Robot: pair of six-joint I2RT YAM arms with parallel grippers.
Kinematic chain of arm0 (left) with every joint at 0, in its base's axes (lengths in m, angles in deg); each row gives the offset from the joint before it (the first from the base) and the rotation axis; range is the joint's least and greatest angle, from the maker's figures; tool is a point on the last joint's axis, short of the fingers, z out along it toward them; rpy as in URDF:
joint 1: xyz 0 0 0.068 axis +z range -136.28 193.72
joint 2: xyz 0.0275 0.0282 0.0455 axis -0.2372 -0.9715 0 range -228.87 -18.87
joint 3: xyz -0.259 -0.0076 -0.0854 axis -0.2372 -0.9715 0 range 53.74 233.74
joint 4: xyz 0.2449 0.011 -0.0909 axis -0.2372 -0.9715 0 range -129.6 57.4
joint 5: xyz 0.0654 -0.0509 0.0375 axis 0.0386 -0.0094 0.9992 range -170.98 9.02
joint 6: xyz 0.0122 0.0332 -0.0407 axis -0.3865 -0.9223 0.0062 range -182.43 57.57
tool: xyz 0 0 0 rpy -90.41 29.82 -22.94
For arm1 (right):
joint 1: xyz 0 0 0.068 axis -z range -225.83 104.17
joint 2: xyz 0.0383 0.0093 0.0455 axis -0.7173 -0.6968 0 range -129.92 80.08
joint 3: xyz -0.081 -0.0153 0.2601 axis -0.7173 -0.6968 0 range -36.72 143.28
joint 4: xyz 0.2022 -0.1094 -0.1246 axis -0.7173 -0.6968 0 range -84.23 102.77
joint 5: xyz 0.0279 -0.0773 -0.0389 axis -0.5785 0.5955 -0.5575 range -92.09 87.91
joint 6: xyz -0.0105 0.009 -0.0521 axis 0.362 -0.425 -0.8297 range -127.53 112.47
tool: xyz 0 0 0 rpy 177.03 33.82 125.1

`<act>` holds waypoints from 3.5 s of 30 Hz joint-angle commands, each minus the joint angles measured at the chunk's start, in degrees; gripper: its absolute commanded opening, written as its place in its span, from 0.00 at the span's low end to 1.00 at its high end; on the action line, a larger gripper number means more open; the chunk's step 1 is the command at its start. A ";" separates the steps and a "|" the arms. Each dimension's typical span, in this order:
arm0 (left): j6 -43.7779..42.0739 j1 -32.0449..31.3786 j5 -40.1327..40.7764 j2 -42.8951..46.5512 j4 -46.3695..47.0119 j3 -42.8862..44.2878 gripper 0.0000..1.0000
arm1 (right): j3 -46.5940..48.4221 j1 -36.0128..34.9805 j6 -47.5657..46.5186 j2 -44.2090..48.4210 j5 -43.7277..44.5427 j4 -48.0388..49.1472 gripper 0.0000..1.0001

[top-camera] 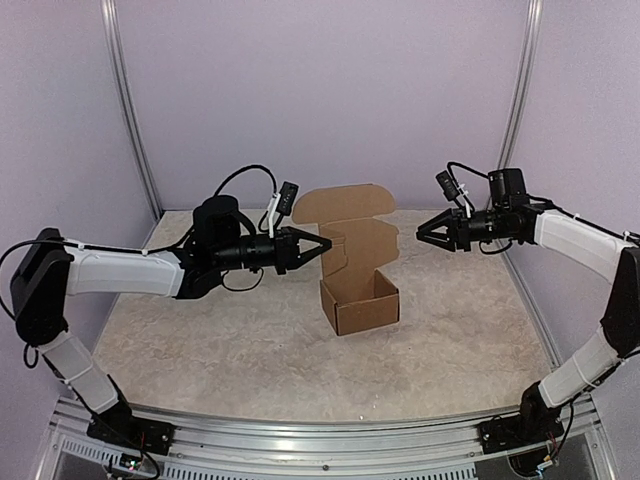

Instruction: Fold the paper box

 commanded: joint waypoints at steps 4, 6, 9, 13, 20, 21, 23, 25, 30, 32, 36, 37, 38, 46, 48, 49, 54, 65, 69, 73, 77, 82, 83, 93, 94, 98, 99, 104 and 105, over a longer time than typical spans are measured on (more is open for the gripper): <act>-0.22 0.18 -2.71 0.14 1.45 0.00 0.00 | 0.62 -2.71 0.70 -4.86 -2.63 1.76 0.39; -0.05 0.07 -1.92 -0.62 1.44 0.40 0.00 | 0.53 -3.81 1.19 -4.59 -6.34 2.74 0.41; -0.04 -0.04 -0.20 -1.29 1.05 0.70 0.00 | 0.30 -4.93 2.32 -4.18 -11.65 3.98 0.43; 0.47 -0.04 -1.31 -2.11 1.86 1.02 0.00 | 0.11 -6.17 3.69 -4.41 -11.75 5.61 0.42; 0.73 -0.13 -0.97 -2.69 2.07 0.81 0.00 | 0.58 -7.76 5.55 -6.42 -11.90 7.61 0.38; 0.64 -0.08 -0.78 -2.62 2.06 0.73 0.00 | 0.64 -7.86 5.74 -6.48 -12.21 7.80 0.34; 0.47 -0.03 0.12 -2.47 1.61 0.49 0.00 | 0.77 -7.88 6.18 -6.63 -12.55 7.78 0.27; 0.43 0.03 1.26 -2.19 1.14 0.26 0.00 | 0.98 -7.90 5.55 -6.36 -12.51 6.82 0.23; 0.78 0.05 3.19 -2.02 1.20 -0.01 0.00 | 0.41 -8.15 6.11 -5.66 -10.06 6.73 0.16; 1.36 -0.08 4.49 -2.28 1.57 0.04 0.00 | 0.14 -8.75 7.22 -5.19 -7.03 7.31 0.11; 1.87 -1.53 8.65 -3.87 1.84 1.47 0.00 | -0.43 -12.00 9.77 -3.67 0.79 8.72 0.08; 2.00 -2.06 10.31 -4.25 1.65 1.95 0.00 | -0.30 -13.08 9.93 -3.28 3.74 8.32 0.07; 2.13 -2.52 11.51 -4.76 1.69 2.41 0.00 | -0.19 -14.00 10.21 -3.03 6.20 8.16 0.07; 5.02 -3.91 15.23 -8.14 3.05 3.91 0.00 | 1.11 -17.19 13.04 -4.37 13.07 8.42 0.08; 5.33 -4.12 14.16 -8.64 3.50 4.10 0.00 | 1.24 -17.34 13.47 -5.21 12.90 8.61 0.09; 5.42 -4.23 14.07 -8.86 3.50 4.28 0.00 | 1.23 -17.45 13.68 -5.57 12.49 8.86 0.10; 6.06 -4.39 14.78 -9.19 3.33 4.35 0.00 | 1.04 -18.04 14.81 -5.90 7.36 10.96 0.22; 4.92 -4.60 10.00 -9.33 6.72 3.90 0.00 | 1.11 -18.32 14.39 -6.75 9.47 10.38 0.35; 4.31 -4.68 6.04 -9.03 8.25 3.58 0.00 | 1.85 -18.27 13.38 -7.61 10.53 9.35 0.36; 4.63 -3.81 7.19 -8.02 7.83 1.70 0.00 | 4.44 -15.86 7.96 -6.51 9.47 0.87 0.35; 4.50 -0.68 6.51 -4.61 6.98 -2.22 0.00 | 4.76 -9.75 0.04 -0.72 5.98 -9.30 0.35; -0.61 2.48 -3.30 -0.32 4.23 -3.69 0.00 | 4.67 -3.36 -11.32 2.88 3.26 -18.90 0.36; -1.21 2.89 -6.18 0.26 4.21 -3.55 0.00 | 4.31 -2.78 -12.08 2.94 3.50 -18.68 0.36; 0.15 2.63 -14.76 -0.50 5.64 -0.71 0.00 | 1.07 -4.93 -3.87 -1.53 -6.65 -1.94 0.43; 0.81 2.48 -14.88 -0.84 6.47 -0.63 0.00 | 1.03 -5.82 -2.89 -1.50 -7.33 -0.23 0.44; 2.44 1.79 -15.06 -2.31 8.98 -0.12 0.00 | 1.76 -10.19 -3.21 -1.97 -6.94 0.83 0.46; 2.71 1.54 -15.27 -3.01 9.26 0.22 0.00 | 1.94 -11.08 -3.21 -2.29 -5.75 0.91 0.46; 3.43 0.31 -15.37 -5.22 9.53 1.93 0.00 | 3.01 -13.75 -1.39 -5.29 -6.16 2.08 0.45; 3.55 0.12 -15.20 -5.45 9.61 2.12 0.00 | 3.28 -14.23 -1.18 -5.64 -6.71 2.26 0.45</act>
